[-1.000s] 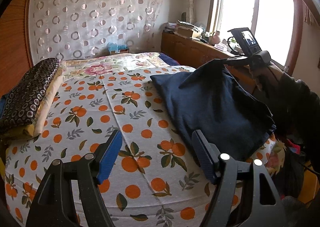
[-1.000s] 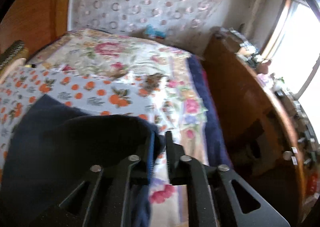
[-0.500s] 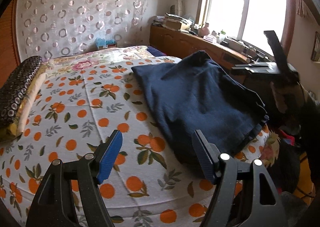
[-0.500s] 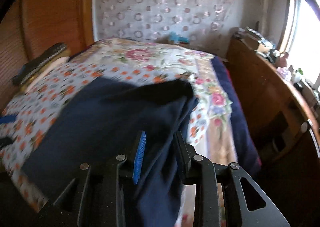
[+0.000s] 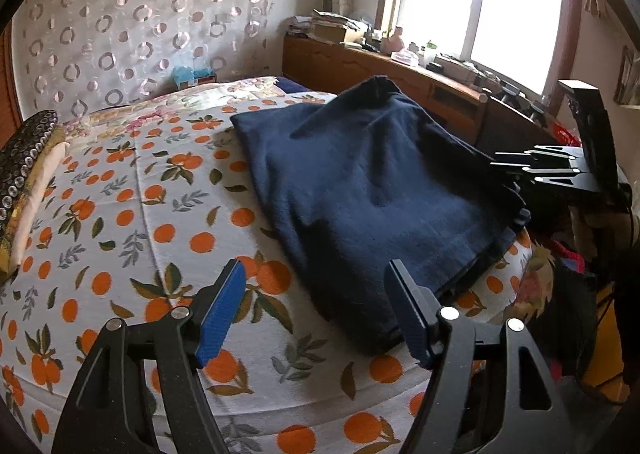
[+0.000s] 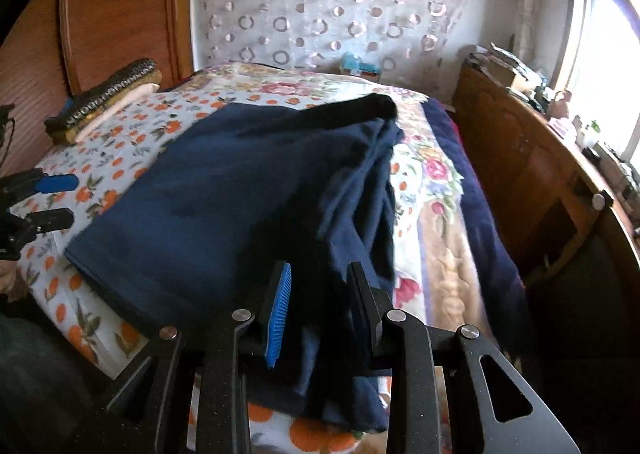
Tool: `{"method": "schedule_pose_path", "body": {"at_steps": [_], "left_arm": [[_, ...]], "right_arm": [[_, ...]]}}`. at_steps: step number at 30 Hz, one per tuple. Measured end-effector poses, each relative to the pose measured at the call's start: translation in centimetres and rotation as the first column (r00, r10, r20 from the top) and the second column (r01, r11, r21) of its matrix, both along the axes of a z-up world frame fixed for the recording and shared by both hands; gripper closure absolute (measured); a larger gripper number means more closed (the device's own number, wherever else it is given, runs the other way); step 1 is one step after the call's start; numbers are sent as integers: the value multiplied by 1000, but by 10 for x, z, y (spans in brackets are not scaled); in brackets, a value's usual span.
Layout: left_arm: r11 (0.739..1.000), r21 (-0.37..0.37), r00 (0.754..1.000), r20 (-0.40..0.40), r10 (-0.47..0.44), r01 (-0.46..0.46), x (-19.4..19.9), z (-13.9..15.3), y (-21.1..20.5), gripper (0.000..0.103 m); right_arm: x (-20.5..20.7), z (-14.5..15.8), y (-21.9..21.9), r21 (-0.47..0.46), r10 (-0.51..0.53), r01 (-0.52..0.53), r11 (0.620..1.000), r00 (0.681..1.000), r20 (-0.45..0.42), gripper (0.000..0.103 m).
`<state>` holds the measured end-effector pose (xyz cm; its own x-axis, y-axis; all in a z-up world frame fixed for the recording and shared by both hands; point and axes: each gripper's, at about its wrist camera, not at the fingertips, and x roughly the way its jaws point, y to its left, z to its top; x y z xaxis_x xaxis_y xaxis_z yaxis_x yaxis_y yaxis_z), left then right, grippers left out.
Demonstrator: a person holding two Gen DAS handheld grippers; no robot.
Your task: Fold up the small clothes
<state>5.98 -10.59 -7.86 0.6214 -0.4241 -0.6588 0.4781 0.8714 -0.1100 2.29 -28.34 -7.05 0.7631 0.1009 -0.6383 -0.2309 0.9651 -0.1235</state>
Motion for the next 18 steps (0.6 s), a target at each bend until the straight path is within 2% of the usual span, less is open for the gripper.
{"method": "schedule_pose_path", "body": {"at_steps": [3,8,9,10,11,14,18], "left_arm": [[1000,13,1000,-2,-12,12,-1,-2,-4,31],[999,22,999,-16,-32,32,-2,-5,-9,39],[999,21,999,-18,-35,35,-2,-5,-10,41],[999,21,999,-22,-37,38,-2,-6,-10,43],[999,20,999,-28,-40,41,-2,-7,-11,44],[998,20,998,-46,-51,52,-1,-10,-12,48],[998,12,996,-61,-64,65,-1,-13,-14,48]], "right_arm": [[-3,-3,1,18,-19,20,1000,1000,-24,73],[-8,-11,2,24,13,-12,1000,998,-55,73],[-9,-12,2,21,23,-22,1000,998,-58,76],[-10,-11,2,20,33,-32,999,998,-60,82],[-9,-12,1,25,43,-41,999,997,-63,95],[-14,-7,-6,76,55,-51,996,997,-57,98],[-27,6,-21,98,22,-21,995,1000,-15,99]]}}
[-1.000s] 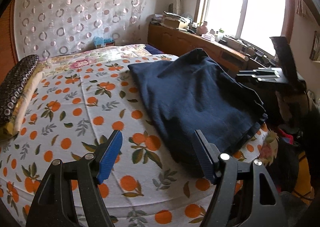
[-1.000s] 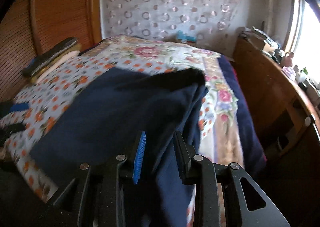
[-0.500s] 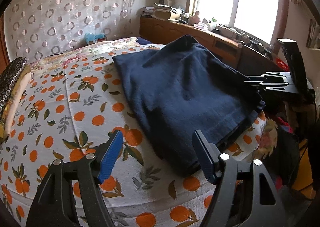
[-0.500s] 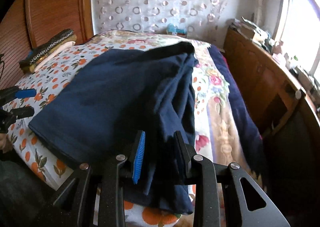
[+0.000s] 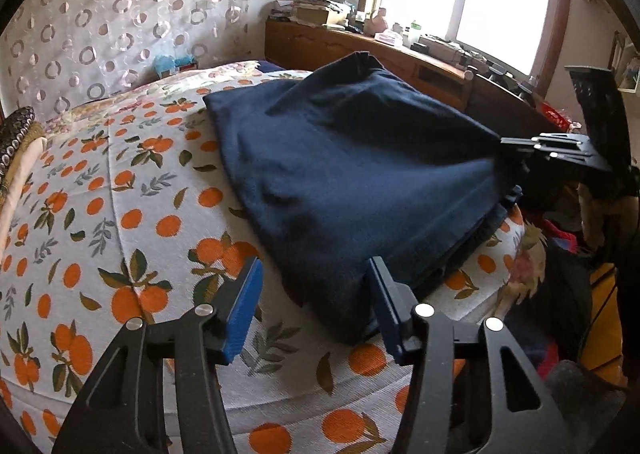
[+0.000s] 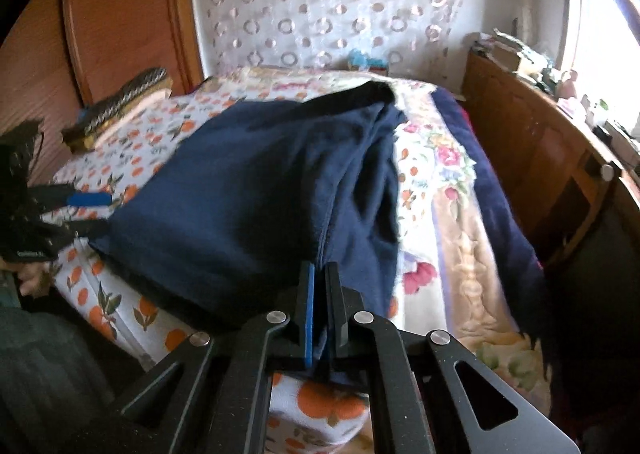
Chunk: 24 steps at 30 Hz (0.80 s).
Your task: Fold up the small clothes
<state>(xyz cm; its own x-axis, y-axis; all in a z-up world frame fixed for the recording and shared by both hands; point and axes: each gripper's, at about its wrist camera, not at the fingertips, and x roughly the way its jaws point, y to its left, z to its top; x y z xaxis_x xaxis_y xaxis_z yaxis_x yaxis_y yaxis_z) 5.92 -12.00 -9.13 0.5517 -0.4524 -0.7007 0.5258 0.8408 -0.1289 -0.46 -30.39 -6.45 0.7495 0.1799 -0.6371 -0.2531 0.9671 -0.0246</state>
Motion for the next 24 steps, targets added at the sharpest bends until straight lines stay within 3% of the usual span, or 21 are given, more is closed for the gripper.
{"method": "schedule_pose_path", "body": {"at_steps": [5,9,12,14,16,19,20,21,24], "left_arm": [[1000,6,999,-29,-22,23,1,-5,-3,51],[999,2,997,-61,-39,39,1,-10,-5,62],[999,-2,996,-72,-45,45,1,-11,-5,64],[998,-16,995,-83,-57,56,2,-12,-5,70],[997,-35,992,-100,-75,72,1,-12,-5,84],[995,-62,992,-89,-87,82,1,-4,-4,95],[994,-76,993,-81,-89,83,1,1,-3,96],[992,-94,994,-63,-89,83,2,11,-2,96],[989,-123,996,-5,-84,82,6,37,-2,97]], "right_arm": [[-3,-7,-6,-23,-28,27,999,999,-36,99],[1,-15,-2,-32,-36,34,999,998,-54,99],[3,-11,5,-35,-41,39,999,999,-36,98],[2,-7,8,-42,-42,41,998,999,-19,95],[-1,-5,12,-44,-29,29,999,1000,10,92],[-6,-1,21,-42,-13,15,999,999,47,71],[-7,-1,25,-37,-1,3,999,999,52,54],[-8,-1,30,-27,21,-19,999,998,59,43],[-11,-4,45,-17,81,-80,997,995,58,40]]}}
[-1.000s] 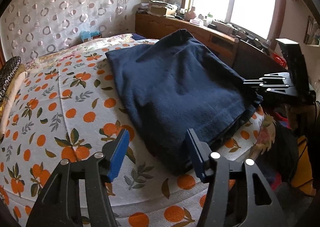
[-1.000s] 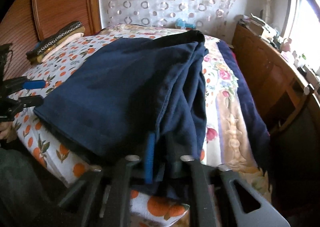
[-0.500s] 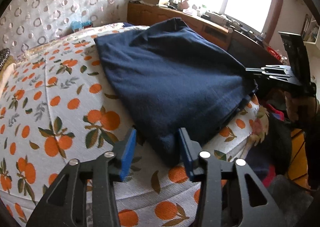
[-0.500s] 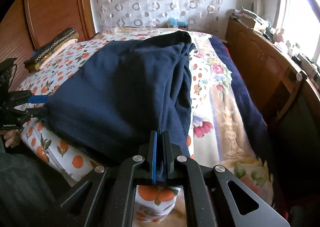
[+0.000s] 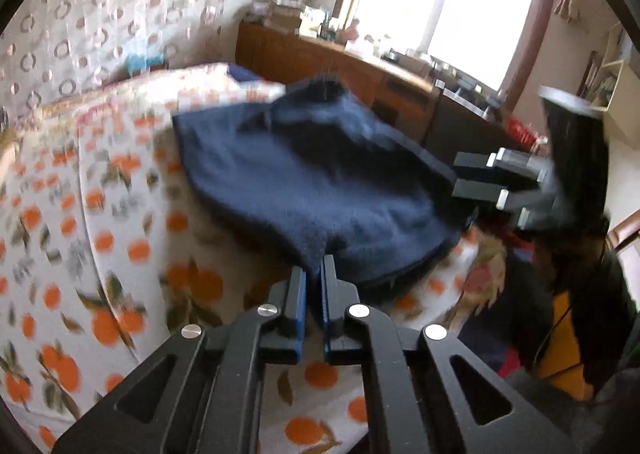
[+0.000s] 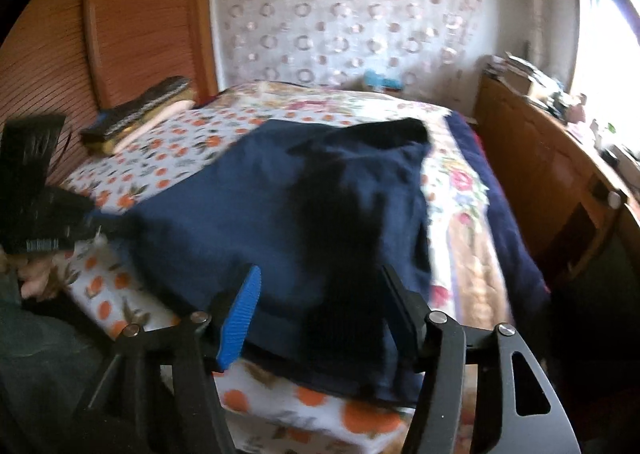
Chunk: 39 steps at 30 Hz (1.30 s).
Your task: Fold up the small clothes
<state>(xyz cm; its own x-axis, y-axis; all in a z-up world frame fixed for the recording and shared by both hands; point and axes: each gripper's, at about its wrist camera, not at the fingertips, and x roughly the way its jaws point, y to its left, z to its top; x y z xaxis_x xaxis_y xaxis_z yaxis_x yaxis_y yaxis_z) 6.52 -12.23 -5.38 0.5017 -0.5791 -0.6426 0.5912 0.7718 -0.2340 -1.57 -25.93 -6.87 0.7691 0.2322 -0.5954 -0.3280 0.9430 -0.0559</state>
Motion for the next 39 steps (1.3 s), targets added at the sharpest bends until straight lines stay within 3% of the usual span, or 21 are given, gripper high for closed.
{"method": "schedule_pose_path", "body": {"at_steps": [5,10,17,22,25,27,30,35,39], "left_arm": [[1000,-11,997,82,1,0,11,36,-13,97],[1000,-21,994,107,13,-11,22,49,-18,97],[998,-41,994,102,50,-46,24,46,-10,97],[998,-43,992,113,59,-54,26,52,-6,97],[997,-46,990,126,63,-58,25,56,-5,97],[997,-45,989,130,65,-60,25,58,-4,97],[997,-40,988,134,74,-69,28,57,-2,97],[996,-3,985,151,84,-84,50,63,0,97],[993,39,981,166,102,-110,88,65,1,97]], "right_arm": [[-2,-10,28,20,95,-94,995,995,-26,39],[-7,-20,47,-12,140,-141,990,989,-36,33],[9,-42,37,-116,33,-40,992,997,-64,32],[12,-44,18,-98,-18,11,995,997,-70,33],[8,-42,20,-110,-28,22,994,998,-53,52],[8,-40,23,-115,-30,25,993,998,-46,74],[7,-30,21,-112,-30,28,993,999,-15,88],[11,2,22,-73,-46,52,996,996,77,90],[37,31,31,-80,-42,54,995,988,146,91]]}}
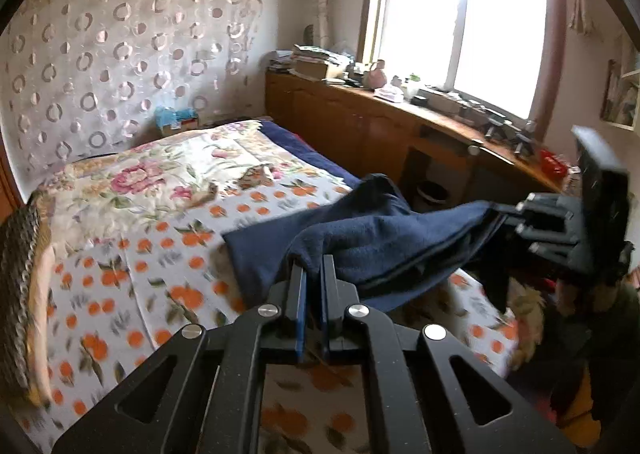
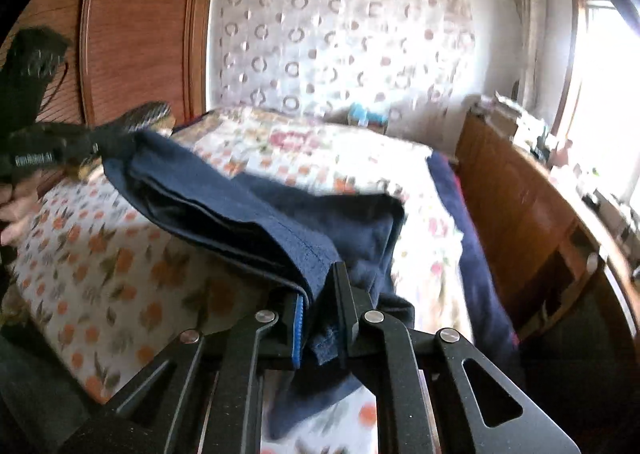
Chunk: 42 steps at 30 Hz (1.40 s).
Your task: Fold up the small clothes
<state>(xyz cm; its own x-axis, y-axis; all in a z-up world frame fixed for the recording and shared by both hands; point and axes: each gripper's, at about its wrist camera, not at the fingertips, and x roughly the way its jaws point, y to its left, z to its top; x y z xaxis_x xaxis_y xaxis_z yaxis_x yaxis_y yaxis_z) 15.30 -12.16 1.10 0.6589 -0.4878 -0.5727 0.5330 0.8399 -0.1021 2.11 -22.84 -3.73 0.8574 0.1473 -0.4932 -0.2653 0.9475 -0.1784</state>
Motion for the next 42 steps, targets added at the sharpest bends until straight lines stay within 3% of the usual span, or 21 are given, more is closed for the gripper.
{"method": "schedule_pose_path", "body": {"at_steps": [4,15,17,19,20,22,25,30,35,42], "left_arm": [[999,12,999,-26,40,-40,40,-11,3,97],[996,55,988,-136,75,-68,101,-45,0,94],[995,66,986,-143,81,-72,105,-47,0,89],[993,65,987,-120,110,-103,106,-45,5,58],[992,59,987,-109,119,-113,107,-43,8,52],[992,44,986,-106,126,-121,112,-39,15,43],[992,51,986,-109,123,-118,116,-40,18,40],[994,70,987,-131,89,-80,118,-53,10,40],[993,108,986,-156,64,-47,120,-68,-3,40],[991,128,983,-177,46,-23,123,-80,-13,40]], "right_arm": [[46,13,6,6,18,-18,1000,1000,2,91],[156,4,-13,36,94,-89,995,984,-149,91],[169,2,-18,54,108,-100,993,980,-170,90],[180,4,-20,59,118,-108,992,975,-187,90],[185,5,-21,60,123,-113,992,973,-195,90],[191,8,-20,65,136,-125,990,970,-204,86],[203,10,-20,77,136,-122,990,968,-210,81],[218,22,-24,108,96,-79,991,982,-163,55],[223,43,-32,84,-29,37,996,996,-85,55],[181,47,-37,112,19,-9,994,996,-88,55]]}}
